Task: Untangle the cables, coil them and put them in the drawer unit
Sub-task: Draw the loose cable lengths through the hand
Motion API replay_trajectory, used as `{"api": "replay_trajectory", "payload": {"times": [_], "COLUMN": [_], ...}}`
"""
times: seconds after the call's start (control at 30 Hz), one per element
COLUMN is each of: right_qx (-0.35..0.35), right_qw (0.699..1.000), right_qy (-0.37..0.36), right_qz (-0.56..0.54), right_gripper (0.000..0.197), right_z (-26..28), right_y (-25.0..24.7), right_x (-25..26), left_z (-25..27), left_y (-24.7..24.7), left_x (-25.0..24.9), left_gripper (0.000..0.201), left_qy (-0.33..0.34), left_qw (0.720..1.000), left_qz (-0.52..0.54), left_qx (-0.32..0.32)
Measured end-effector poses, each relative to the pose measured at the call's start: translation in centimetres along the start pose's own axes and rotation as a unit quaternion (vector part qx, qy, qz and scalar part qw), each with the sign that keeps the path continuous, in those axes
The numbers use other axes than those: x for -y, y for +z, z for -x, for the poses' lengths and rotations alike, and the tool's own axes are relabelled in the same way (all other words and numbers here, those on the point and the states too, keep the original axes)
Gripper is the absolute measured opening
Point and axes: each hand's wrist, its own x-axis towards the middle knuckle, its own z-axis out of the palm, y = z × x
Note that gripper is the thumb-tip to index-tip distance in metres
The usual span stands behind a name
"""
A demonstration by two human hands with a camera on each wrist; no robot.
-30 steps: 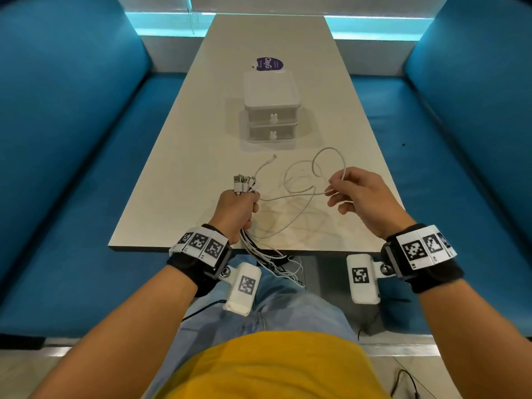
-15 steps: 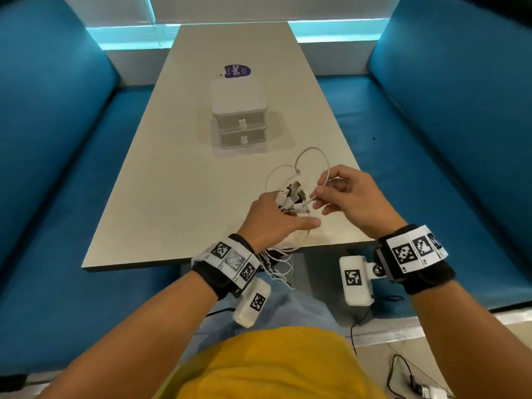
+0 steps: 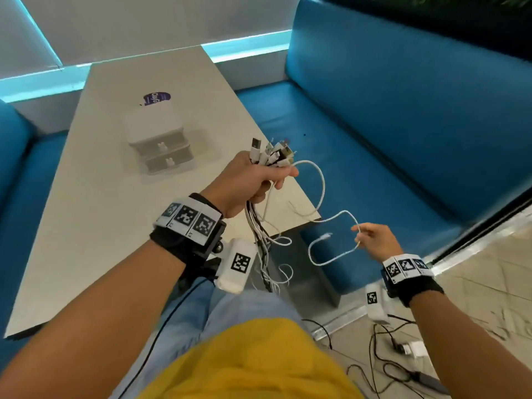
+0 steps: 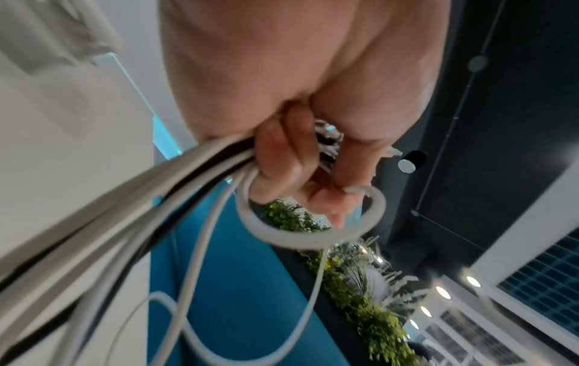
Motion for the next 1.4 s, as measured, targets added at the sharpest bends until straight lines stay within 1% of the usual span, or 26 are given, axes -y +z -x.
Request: {"api": "replay_trajectory", "payload": {"times": [0.07,0.13,0.17,0.3,0.33,0.4,0.43,0.47,0.5,0.53,0.6,0.63,0.67,0.73,0.8,0.87,0.93,1.0,1.07,1.1,1.13,1.17,1.2,1.27,1.33,1.4], "right_qx": [-0.009,-0.012,-0.005,0.035,0.040,0.051,0.069,0.090,0.118,0.128,0.123,0.115,0.104,0.075,0.039,0.038,0.106,0.207,0.312,0.345,0.360,0.357,0.336,0.248,0.139,0.071], "right_qw": [0.997,0.989,0.984,0.960,0.954,0.945,0.938,0.936,0.932,0.932,0.951,0.956,0.963,0.977,0.988,0.984,0.979,0.964,0.935,0.923,0.916,0.915,0.922,0.946,0.963,0.969], "right_qy": [0.057,0.111,0.130,0.176,0.191,0.221,0.233,0.235,0.235,0.234,0.214,0.211,0.199,0.174,0.143,0.083,-0.018,-0.106,-0.155,-0.168,-0.177,-0.186,-0.194,-0.206,-0.228,-0.228], "right_qz": [0.057,0.096,0.119,0.217,0.226,0.237,0.247,0.245,0.250,0.245,0.185,0.167,0.152,0.099,-0.049,-0.150,-0.174,-0.132,-0.060,-0.018,0.007,0.011,-0.010,-0.030,0.028,0.069], "right_gripper": [0.024,0.019,0.017,0.008,0.012,0.017,0.016,0.013,0.023,0.038,0.055,0.057,0.054,0.040,0.031,0.033,0.041,0.051,0.054,0.052,0.048,0.042,0.033,0.016,0.007,0.002], "right_z": [0.5,1.7,2.3,4.1,4.2,4.2,4.3,4.3,4.3,4.2,4.0,3.7,3.3,2.4,2.0,2.4,3.6,5.0,6.1,6.7,7.3,7.6,7.9,7.8,7.2,6.7], "right_y": [0.7,0.9,0.9,0.9,1.1,1.4,1.6,1.8,2.2,2.6,3.0,2.8,2.4,1.2,-0.4,-1.9,-3.1,-3.6,-3.2,-2.6,-1.7,-0.7,0.3,1.6,2.1,2.2], "right_x": [-3.4,-6.1,-7.5,-11.4,-12.1,-12.8,-13.1,-13.4,-13.8,-14.1,-14.2,-14.0,-13.6,-11.6,-8.0,-3.6,1.3,5.2,7.5,8.2,8.6,8.6,8.6,8.0,7.0,6.4], "left_z": [-0.3,-0.6,-0.8,-1.4,-1.5,-1.8,-1.9,-2.0,-2.0,-2.0,-2.3,-2.4,-2.5,-3.0,-3.3,-3.6,-3.8,-3.9,-4.0,-4.0,-4.0,-4.0,-4.0,-3.8,-3.7,-3.6], "left_y": [1.1,1.7,1.8,1.7,1.7,2.0,2.4,2.8,3.2,3.7,4.5,4.9,5.2,5.7,5.9,6.0,6.1,6.3,6.3,6.2,6.1,6.0,5.8,5.5,5.4,5.4], "left_x": [-1.2,-2.0,-2.4,-3.3,-3.4,-3.4,-3.4,-3.2,-3.1,-2.9,-2.2,-1.9,-1.7,-1.1,-0.5,-0.2,-0.1,-0.1,-0.2,-0.3,-0.3,-0.4,-0.4,-0.5,-0.4,-0.5], "left_gripper": [0.012,0.031,0.036,0.032,0.031,0.038,0.040,0.035,0.019,0.011,0.017,0.017,0.017,0.012,0.018,0.012,0.021,0.021,0.017,0.015,0.015,0.016,0.016,0.022,0.032,0.038], "left_qy": [0.008,0.011,0.014,0.037,0.043,0.046,0.048,0.050,0.052,0.052,0.057,0.058,0.062,0.072,0.085,0.089,0.102,0.115,0.118,0.114,0.111,0.107,0.102,0.091,0.075,0.060], "left_qw": [0.999,0.998,0.998,0.996,0.995,0.995,0.993,0.991,0.987,0.984,0.979,0.978,0.978,0.979,0.979,0.981,0.983,0.982,0.981,0.979,0.978,0.977,0.977,0.981,0.988,0.994], "left_qz": [-0.035,-0.052,-0.060,-0.084,-0.086,-0.093,-0.107,-0.126,-0.148,-0.168,-0.193,-0.197,-0.197,-0.190,-0.185,-0.169,-0.153,-0.147,-0.154,-0.165,-0.174,-0.177,-0.176,-0.163,-0.127,-0.087], "left_qx": [0.015,0.016,0.015,0.001,0.002,0.005,0.011,0.018,0.031,0.039,0.044,0.042,0.039,0.030,0.025,0.021,0.023,0.017,-0.009,-0.028,-0.044,-0.054,-0.059,-0.052,-0.038,-0.025]}}
